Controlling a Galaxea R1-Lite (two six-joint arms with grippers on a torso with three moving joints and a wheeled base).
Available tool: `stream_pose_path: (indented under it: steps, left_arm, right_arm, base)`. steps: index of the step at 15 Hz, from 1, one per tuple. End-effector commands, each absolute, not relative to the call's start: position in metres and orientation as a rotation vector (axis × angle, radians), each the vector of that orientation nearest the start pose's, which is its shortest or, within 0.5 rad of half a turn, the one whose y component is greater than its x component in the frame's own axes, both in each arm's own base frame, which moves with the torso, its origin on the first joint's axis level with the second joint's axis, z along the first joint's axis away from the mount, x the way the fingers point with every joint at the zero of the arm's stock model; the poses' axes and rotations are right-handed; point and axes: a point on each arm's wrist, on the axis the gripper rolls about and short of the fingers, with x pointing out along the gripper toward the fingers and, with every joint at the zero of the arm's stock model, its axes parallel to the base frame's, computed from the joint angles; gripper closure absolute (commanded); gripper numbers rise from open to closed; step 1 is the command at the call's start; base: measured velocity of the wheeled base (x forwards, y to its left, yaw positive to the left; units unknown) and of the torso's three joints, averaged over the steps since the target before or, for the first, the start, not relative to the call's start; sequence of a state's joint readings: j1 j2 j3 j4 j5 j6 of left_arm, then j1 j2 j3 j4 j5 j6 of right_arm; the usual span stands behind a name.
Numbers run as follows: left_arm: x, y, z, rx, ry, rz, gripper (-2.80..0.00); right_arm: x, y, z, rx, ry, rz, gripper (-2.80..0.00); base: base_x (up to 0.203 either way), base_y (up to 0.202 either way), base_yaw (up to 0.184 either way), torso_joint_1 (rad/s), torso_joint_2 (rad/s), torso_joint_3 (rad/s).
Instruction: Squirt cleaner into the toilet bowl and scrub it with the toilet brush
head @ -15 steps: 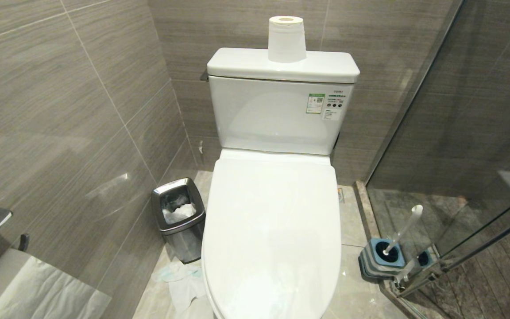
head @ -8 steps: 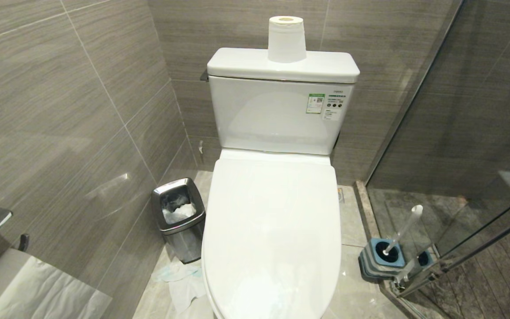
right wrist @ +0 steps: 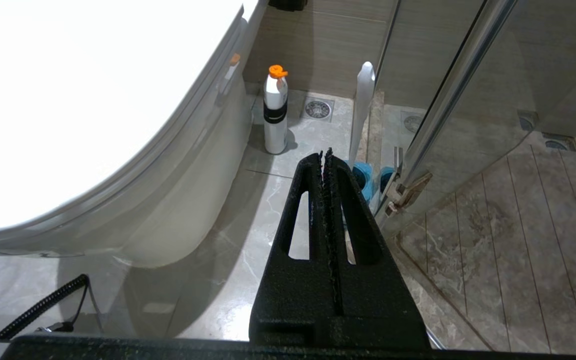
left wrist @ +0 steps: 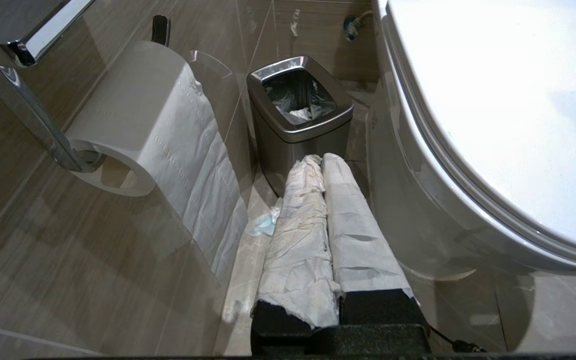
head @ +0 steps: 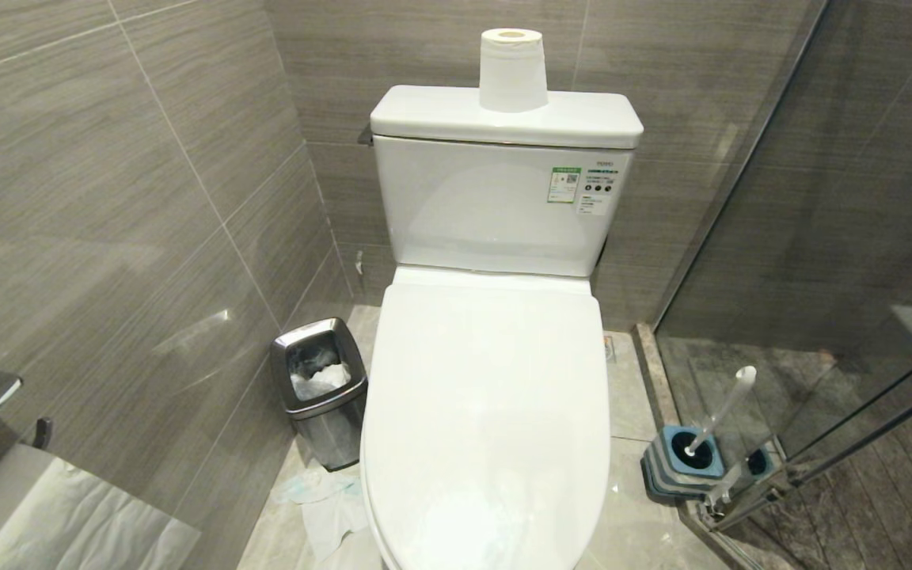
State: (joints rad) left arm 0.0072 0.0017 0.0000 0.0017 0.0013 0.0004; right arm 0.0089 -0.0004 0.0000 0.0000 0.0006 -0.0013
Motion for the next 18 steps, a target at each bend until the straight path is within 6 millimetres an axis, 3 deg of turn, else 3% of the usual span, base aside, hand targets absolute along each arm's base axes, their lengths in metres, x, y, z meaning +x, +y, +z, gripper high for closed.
stream_pose_path:
  steps: [1, 18]
  left_arm:
    - [-0.0226, -0.0001, 0.0754, 0.001, 0.005, 0.009, 0.00]
    - [-0.0225, -0.0001, 0.0750, 0.001, 0.006, 0.009, 0.00]
  right_arm:
    - [-0.0227, -0.0002, 0.0751, -0.002, 0.002, 0.009, 0.00]
    - [-0.0227, -0.0002, 0.0751, -0.002, 0.002, 0.009, 0.00]
  base:
    - [0.000, 0.000, 0.000, 0.000, 0.00, 0.000]
    - [0.000, 0.000, 0.000, 0.000, 0.00, 0.000]
